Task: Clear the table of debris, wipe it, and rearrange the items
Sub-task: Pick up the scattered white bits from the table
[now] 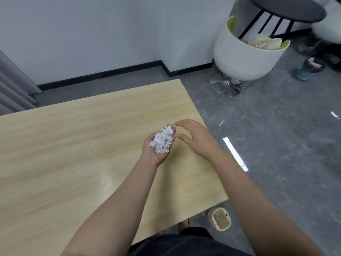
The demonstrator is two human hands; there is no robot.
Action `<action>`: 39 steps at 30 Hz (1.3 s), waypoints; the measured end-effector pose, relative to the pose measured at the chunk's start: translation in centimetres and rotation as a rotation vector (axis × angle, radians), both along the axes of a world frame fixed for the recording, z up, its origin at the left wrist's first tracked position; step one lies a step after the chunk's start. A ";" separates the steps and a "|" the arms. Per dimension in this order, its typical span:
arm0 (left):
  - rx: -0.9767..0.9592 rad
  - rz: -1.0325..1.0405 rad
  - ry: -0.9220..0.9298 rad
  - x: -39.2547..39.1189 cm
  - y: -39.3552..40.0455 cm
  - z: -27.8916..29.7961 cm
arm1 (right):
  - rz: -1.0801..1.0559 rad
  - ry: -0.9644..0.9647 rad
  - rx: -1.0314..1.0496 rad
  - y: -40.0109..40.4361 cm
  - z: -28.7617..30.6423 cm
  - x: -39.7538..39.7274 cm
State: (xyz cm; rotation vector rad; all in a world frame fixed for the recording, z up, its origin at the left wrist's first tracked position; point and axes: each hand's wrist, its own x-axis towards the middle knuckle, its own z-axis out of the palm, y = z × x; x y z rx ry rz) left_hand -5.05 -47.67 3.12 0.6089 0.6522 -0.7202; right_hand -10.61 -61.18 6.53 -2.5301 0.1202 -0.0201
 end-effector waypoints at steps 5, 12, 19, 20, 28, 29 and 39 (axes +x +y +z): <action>-0.153 -0.096 0.077 -1.9 -2.0 -0.2 | -0.104 0.021 -0.020 -2.3 0.4 -4.4; -0.156 -0.251 0.017 -7.4 -6.7 0.4 | -0.220 0.021 -0.003 -5.7 0.3 -11.9; -0.221 -0.360 -0.036 -14.5 -12.1 -0.4 | -0.285 0.037 0.000 -9.1 0.0 -20.8; -0.218 -0.383 -0.052 -15.5 -12.9 -0.6 | -0.291 0.040 -0.010 -9.5 -0.1 -22.2; -0.246 -0.568 -0.002 -23.3 -18.1 -1.8 | -0.417 0.088 -0.044 -12.6 -2.0 -31.9; -0.256 -0.599 0.018 -24.2 -18.6 -2.0 | -0.452 0.098 -0.042 -12.8 -2.3 -33.0; -0.258 -0.881 0.149 -29.5 -22.0 -5.8 | -0.787 0.118 -0.005 -12.5 -6.8 -39.8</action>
